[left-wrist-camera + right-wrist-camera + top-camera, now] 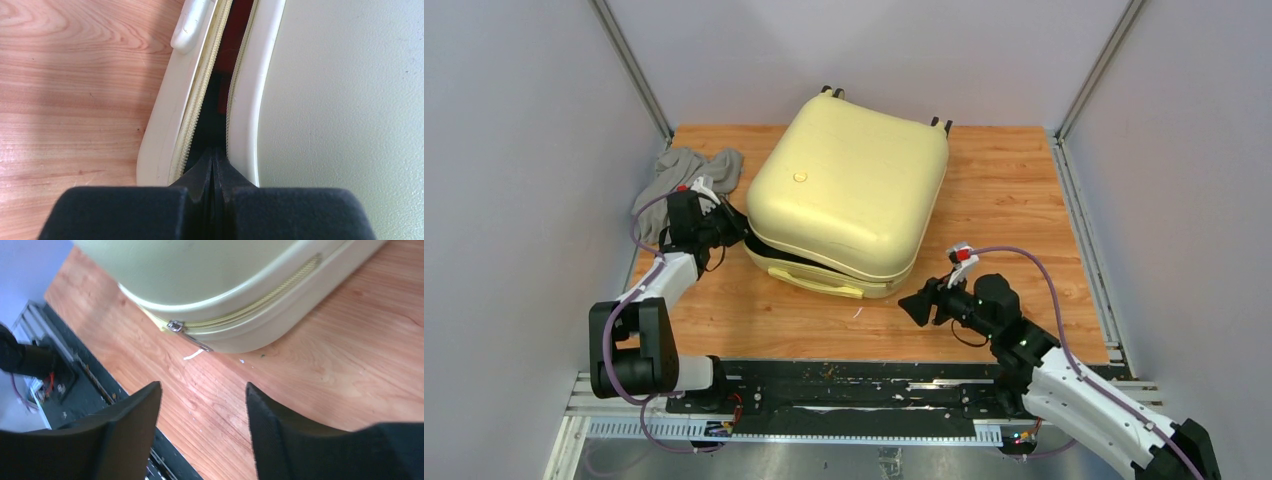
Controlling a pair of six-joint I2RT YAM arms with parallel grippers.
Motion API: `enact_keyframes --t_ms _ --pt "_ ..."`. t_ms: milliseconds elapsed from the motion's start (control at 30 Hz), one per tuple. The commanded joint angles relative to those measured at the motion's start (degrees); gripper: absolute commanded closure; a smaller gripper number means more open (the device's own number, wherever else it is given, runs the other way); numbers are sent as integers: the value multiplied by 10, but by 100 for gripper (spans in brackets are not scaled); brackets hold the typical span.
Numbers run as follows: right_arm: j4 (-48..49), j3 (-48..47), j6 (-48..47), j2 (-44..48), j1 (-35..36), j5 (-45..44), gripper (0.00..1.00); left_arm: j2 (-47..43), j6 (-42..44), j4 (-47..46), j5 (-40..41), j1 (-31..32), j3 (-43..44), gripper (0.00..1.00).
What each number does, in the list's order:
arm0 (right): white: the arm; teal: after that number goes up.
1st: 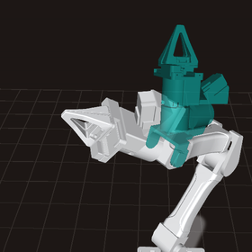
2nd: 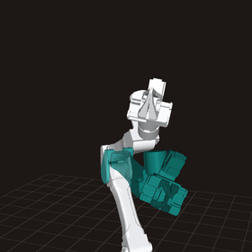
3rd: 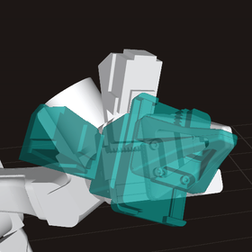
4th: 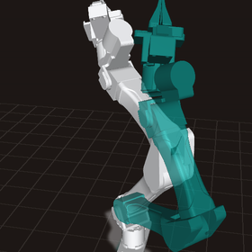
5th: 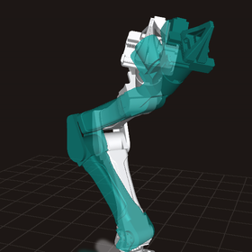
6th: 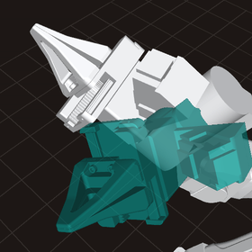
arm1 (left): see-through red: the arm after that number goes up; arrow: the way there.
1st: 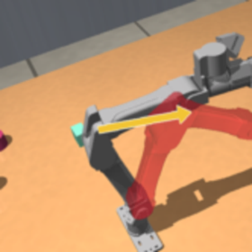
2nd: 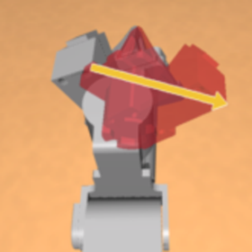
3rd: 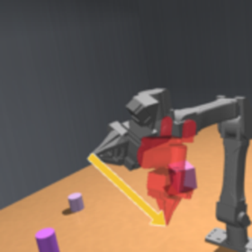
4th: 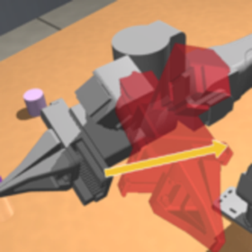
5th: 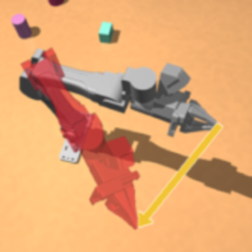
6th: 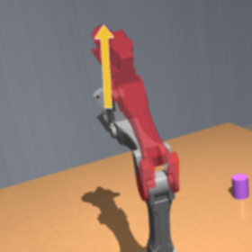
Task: Pack the luggage
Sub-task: Zip the luggage at the center of the board.
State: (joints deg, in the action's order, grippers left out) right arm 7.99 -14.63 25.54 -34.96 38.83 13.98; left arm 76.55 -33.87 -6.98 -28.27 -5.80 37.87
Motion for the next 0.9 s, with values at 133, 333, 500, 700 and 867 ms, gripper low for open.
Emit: enact_keyframes --t_ms 133,333,500,700,867 --pt "-74 -33 82 36 -18 -279 23 -7 10 61 -43 17 -11 100" --pt "-139 -163 130 -157 -145 -296 40 -17 24 67 -37 15 -10 100" --pt "-14 -249 100 -350 -217 -196 46 -23 54 86 -43 19 -11 100" --pt "3 -471 59 -571 -208 6 57 -40 84 97 -66 40 -22 100" --pt "-61 -588 5 -633 -193 43 56 -59 108 120 -93 52 -12 100"
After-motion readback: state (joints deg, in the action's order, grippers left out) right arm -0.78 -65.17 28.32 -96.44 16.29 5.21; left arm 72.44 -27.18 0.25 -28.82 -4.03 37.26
